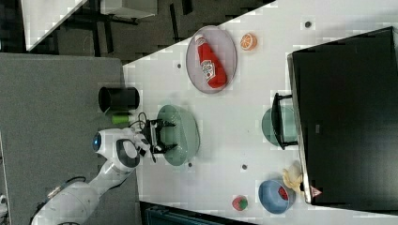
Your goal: Drag strainer right to left.
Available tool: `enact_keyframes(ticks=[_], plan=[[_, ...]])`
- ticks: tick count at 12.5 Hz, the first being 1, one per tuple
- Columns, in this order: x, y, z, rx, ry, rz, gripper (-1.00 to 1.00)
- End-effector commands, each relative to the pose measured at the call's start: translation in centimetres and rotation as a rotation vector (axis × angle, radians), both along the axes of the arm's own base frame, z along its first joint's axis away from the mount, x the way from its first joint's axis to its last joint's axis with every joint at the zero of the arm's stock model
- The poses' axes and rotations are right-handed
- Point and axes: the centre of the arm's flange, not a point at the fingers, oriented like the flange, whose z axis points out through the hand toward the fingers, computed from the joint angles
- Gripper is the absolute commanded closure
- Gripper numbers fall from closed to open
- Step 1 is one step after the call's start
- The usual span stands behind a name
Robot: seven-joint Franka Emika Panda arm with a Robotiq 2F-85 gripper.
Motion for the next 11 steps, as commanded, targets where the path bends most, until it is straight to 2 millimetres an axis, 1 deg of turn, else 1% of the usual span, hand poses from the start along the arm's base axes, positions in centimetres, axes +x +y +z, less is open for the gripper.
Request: enact_keyframes(ticks=[1,5,6,8,9,10,11], plan=[[-1.0,3.7,0.4,0.024,0.015,-0.037,-1.0],[-1.1,5.6,1.0,0.044,0.015,-0.052,-1.0],[-1.2,5.9,1.0,0.047,0.02,-0.079,-1.0],[-1.3,6.1,1.3,0.047,0.016,-0.069,-1.0],[-1.1,6.0,2.1,0.045,0.009,-0.041,-1.0],[-1.0,5.8,3.4,0.039,0.012,-0.011,-1.0],[-0.7,5.5,5.2,0.029,0.019,0.021,-1.0]])
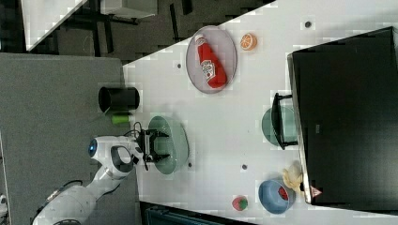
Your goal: Drag strainer right to left.
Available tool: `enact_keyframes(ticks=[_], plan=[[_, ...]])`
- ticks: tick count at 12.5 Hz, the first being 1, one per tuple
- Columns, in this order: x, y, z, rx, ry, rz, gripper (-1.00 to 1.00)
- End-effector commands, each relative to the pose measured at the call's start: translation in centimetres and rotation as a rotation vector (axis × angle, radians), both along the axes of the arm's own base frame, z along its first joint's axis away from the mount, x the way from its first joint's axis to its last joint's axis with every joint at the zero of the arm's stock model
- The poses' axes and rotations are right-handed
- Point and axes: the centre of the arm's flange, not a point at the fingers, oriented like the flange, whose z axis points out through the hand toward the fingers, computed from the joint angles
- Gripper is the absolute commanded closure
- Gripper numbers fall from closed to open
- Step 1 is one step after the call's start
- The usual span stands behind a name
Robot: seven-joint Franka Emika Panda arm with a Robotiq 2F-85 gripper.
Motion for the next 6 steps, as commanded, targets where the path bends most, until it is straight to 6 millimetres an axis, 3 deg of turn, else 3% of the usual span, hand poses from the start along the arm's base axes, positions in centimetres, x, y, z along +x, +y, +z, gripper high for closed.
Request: enact_keyframes(ticks=[1,4,6], plan=[[2.5,-1.1,8.1,-0.006,-0.023,0.033,-1.0],[3.8,-4.9,17.6,-0.032,-0.008,0.147,-1.0],[4.6,-9.4,24.8,-0.023,-0.02,0.251,-1.0]])
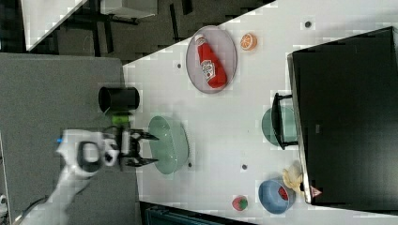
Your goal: Drag strainer right to left.
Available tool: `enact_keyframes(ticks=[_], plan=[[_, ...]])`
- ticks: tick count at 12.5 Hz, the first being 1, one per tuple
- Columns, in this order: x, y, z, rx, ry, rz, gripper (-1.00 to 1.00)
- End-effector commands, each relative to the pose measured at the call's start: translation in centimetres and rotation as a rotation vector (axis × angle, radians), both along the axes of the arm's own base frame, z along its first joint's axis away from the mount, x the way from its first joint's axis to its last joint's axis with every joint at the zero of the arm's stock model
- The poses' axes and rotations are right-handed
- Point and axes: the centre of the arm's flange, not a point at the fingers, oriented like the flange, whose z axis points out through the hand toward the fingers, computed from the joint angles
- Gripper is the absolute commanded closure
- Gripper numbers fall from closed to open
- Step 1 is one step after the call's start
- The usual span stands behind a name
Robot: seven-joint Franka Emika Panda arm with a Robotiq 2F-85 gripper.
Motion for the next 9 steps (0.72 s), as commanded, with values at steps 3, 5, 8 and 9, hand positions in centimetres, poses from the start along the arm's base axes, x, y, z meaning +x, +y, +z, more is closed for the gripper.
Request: enact_keyframes(ticks=[3,5,8,9], plan=[[2.7,-12.7,22.2,0.164,-0.156,0.23,-1.0],[1.8,-20.0,27.6,0.175,-0.186,0.306,-1.0],[-0.2,-31.5,32.7,0.112,-0.216,0.475,-1.0],[-1.0,-34.9,33.6,0.088,-0.215,0.515,-1.0]])
